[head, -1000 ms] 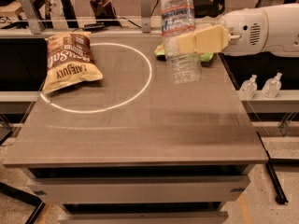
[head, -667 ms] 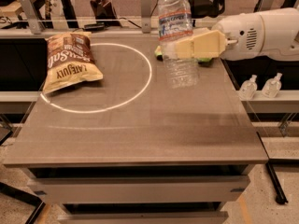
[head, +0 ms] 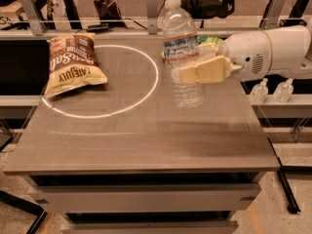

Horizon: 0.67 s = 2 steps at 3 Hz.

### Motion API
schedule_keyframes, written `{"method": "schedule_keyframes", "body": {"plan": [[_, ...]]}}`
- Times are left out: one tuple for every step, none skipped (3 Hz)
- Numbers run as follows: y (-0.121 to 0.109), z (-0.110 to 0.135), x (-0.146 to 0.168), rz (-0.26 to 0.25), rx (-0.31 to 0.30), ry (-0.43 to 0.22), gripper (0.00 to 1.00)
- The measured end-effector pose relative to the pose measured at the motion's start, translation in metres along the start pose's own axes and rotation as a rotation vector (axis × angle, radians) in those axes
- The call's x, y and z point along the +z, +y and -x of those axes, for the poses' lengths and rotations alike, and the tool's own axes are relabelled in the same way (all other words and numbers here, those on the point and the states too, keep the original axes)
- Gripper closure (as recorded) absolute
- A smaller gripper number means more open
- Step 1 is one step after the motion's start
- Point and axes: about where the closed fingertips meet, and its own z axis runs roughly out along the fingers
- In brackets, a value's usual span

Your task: Place water bottle upright

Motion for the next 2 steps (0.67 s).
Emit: {"method": "schedule_keyframes", "body": {"plan": [[0.002,-0.015,0.005,-0.020,-0.098,0.009,1.00],[0.006,-0.028,0.005,-0.109,-0.135,0.015,1.00]]}}
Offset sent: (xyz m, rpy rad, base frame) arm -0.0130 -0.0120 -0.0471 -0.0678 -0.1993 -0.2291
